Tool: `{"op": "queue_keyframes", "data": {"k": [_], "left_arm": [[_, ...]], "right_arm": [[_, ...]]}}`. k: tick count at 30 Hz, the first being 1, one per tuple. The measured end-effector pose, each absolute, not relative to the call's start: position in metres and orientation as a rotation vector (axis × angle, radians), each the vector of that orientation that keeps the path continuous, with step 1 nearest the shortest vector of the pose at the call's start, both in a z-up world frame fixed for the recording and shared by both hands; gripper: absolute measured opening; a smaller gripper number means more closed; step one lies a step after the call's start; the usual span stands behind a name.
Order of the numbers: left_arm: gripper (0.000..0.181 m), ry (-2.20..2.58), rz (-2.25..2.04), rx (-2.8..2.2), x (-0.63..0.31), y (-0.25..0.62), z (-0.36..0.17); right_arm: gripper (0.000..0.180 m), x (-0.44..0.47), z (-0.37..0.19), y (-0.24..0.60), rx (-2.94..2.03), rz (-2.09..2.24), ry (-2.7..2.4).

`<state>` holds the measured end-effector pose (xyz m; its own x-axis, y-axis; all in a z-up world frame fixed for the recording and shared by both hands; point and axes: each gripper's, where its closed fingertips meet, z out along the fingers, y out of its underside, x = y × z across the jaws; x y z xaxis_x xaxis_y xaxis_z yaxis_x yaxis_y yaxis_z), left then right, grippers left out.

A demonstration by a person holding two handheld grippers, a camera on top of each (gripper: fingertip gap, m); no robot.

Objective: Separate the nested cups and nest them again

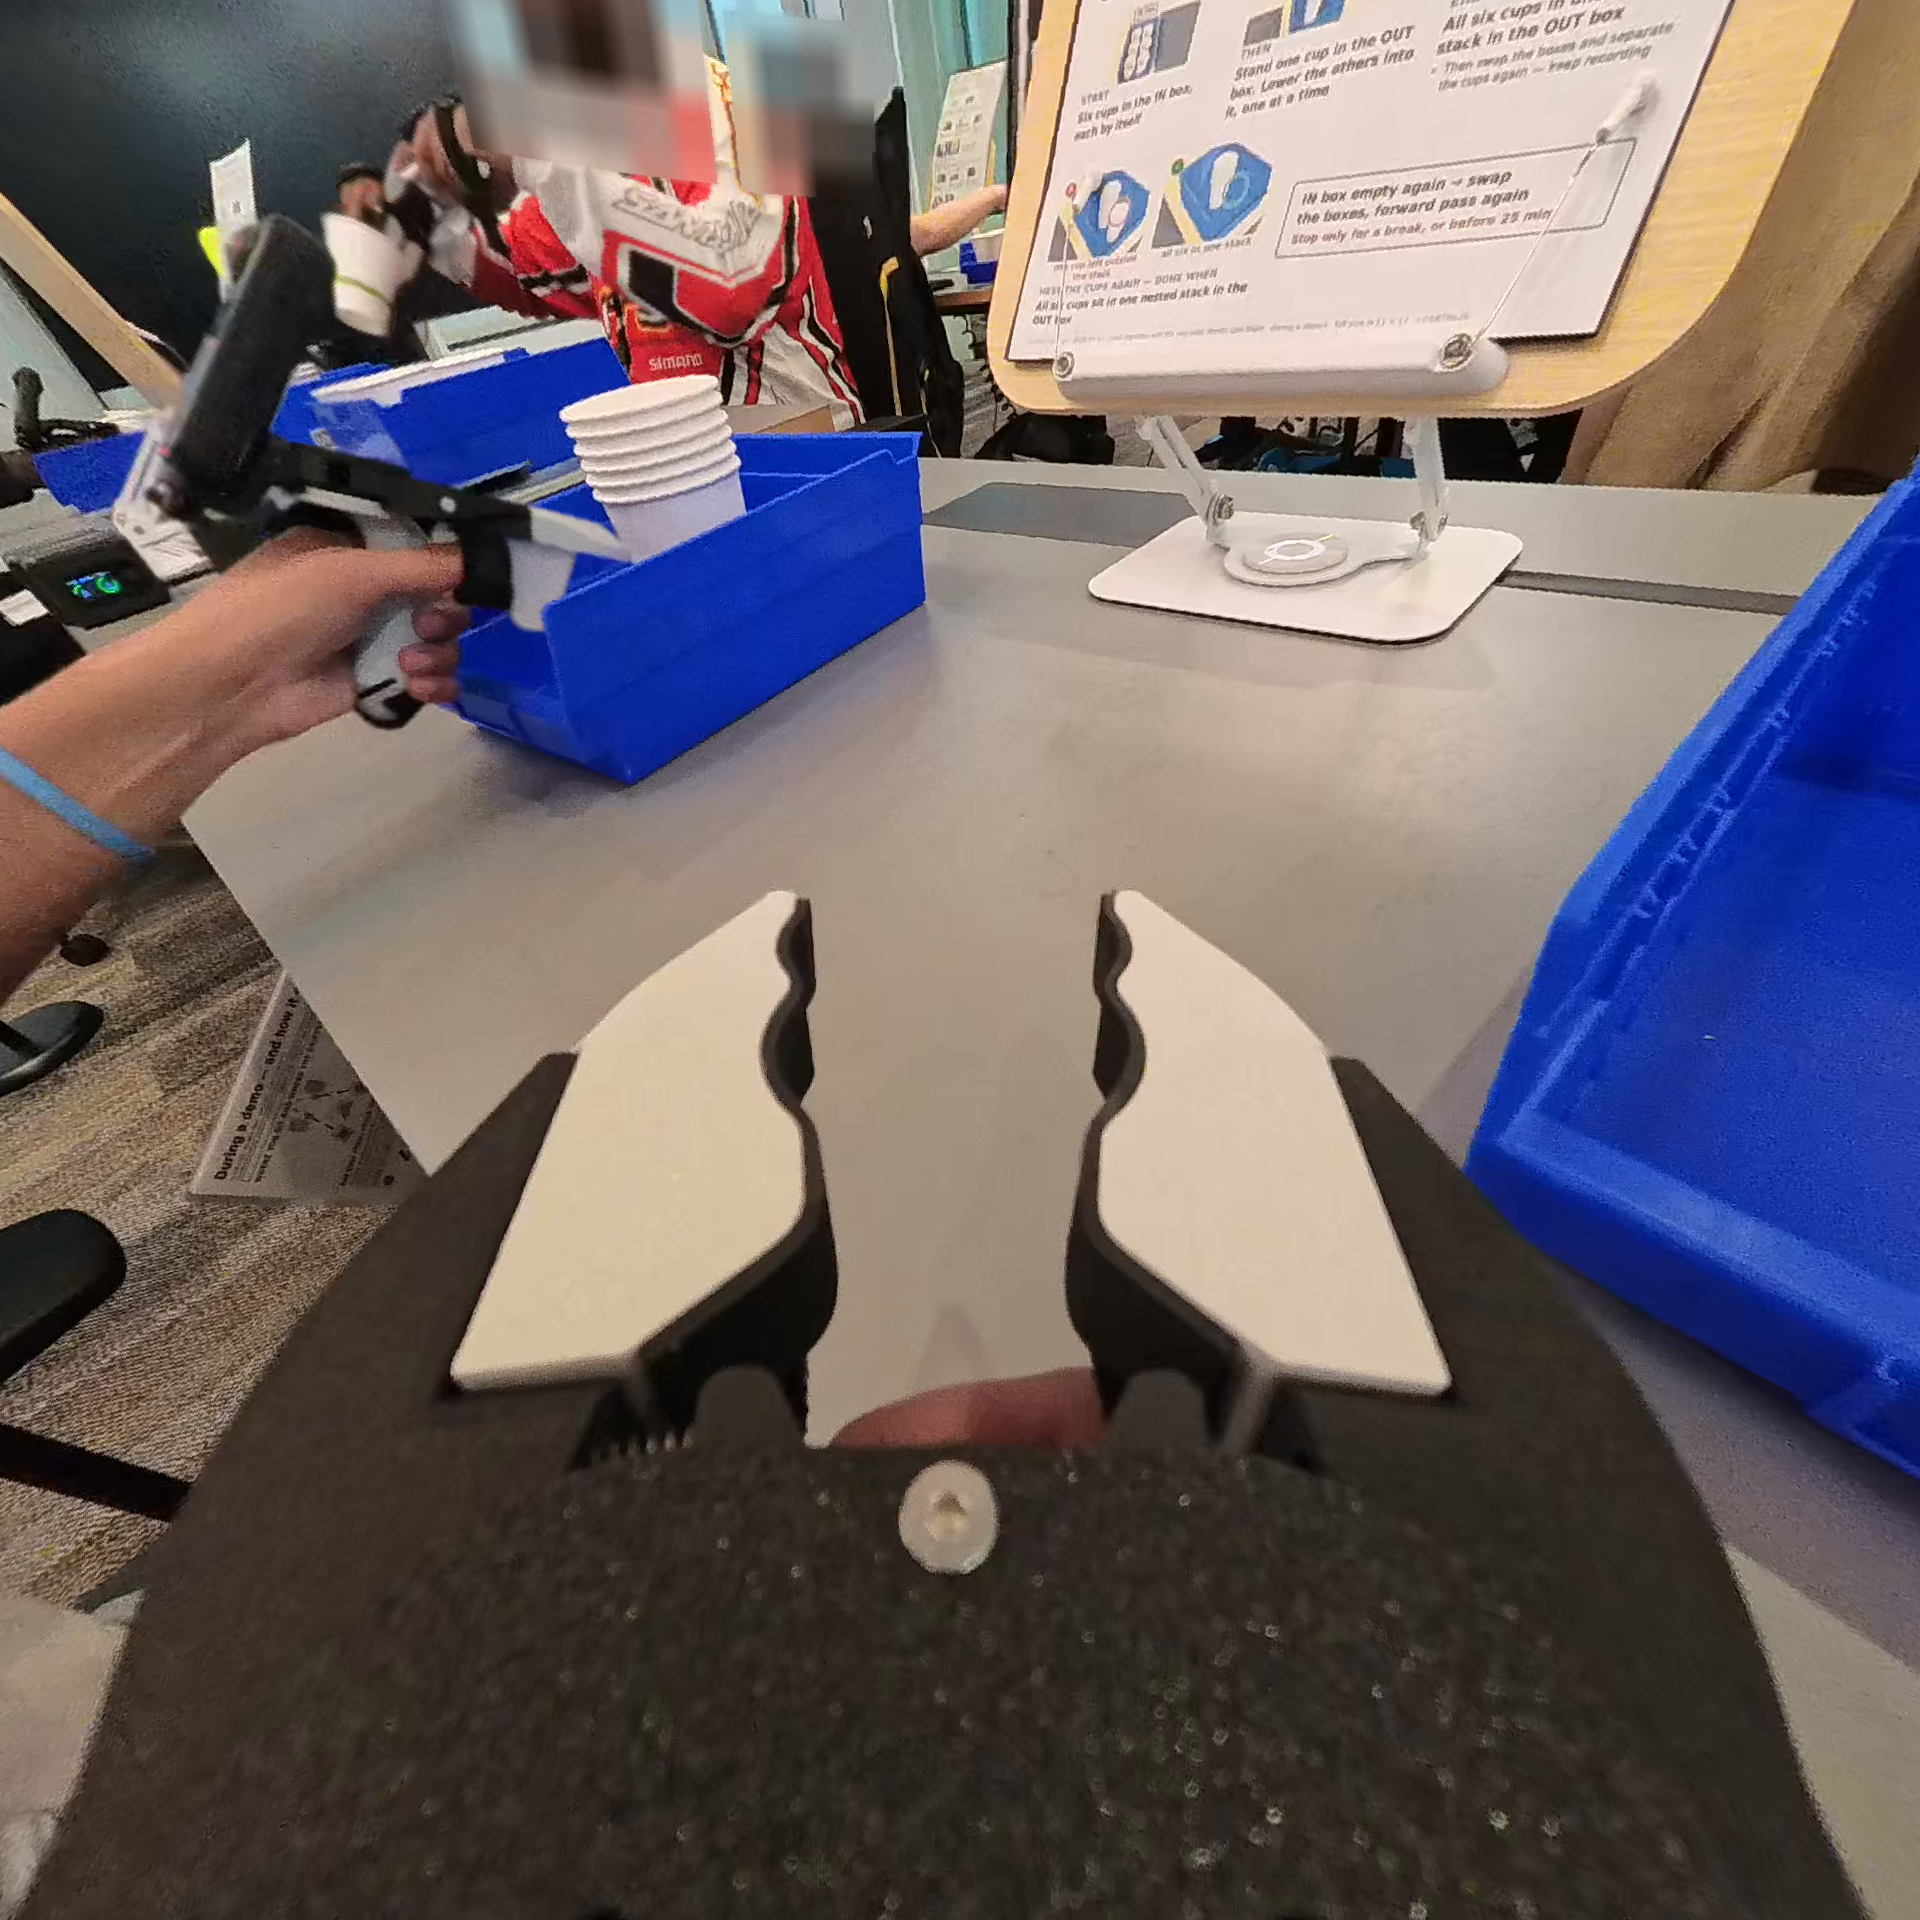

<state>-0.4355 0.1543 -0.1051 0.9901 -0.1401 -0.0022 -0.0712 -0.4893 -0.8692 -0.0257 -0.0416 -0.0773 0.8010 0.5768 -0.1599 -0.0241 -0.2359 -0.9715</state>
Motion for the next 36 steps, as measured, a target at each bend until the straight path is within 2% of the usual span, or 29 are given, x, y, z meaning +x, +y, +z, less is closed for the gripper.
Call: {"op": "queue_keyframes", "data": {"k": [4,6,10,16,30,36], "left_arm": [[0.091,0.121,-0.218,-2.1,-0.429,0.183,-0.105],[0.097,0.148,-0.274,-2.151,-0.422,0.192,-0.109],[0.099,0.211,-0.219,-2.217,-0.418,0.211,-0.12],[0.098,0.313,-0.117,-2.112,-0.414,0.244,-0.123],[0.095,0.384,-0.348,-1.973,-0.386,0.275,-0.128],[0.093,0.486,-0.339,-1.853,-0.374,0.262,-0.098]], "right_arm": [[0.05,-0.019,-0.078,-0.039,-1.74,0.596,-0.41],[0.05,-0.016,-0.076,-0.038,-1.741,0.598,-0.398],[0.049,-0.011,-0.075,-0.034,-1.742,0.597,-0.385],[0.047,-0.008,-0.072,-0.029,-1.746,0.599,-0.4],[0.043,-0.006,-0.068,-0.025,-1.737,0.663,-0.38],[0.042,-0.007,-0.065,-0.029,-1.724,0.654,-0.386]]}}
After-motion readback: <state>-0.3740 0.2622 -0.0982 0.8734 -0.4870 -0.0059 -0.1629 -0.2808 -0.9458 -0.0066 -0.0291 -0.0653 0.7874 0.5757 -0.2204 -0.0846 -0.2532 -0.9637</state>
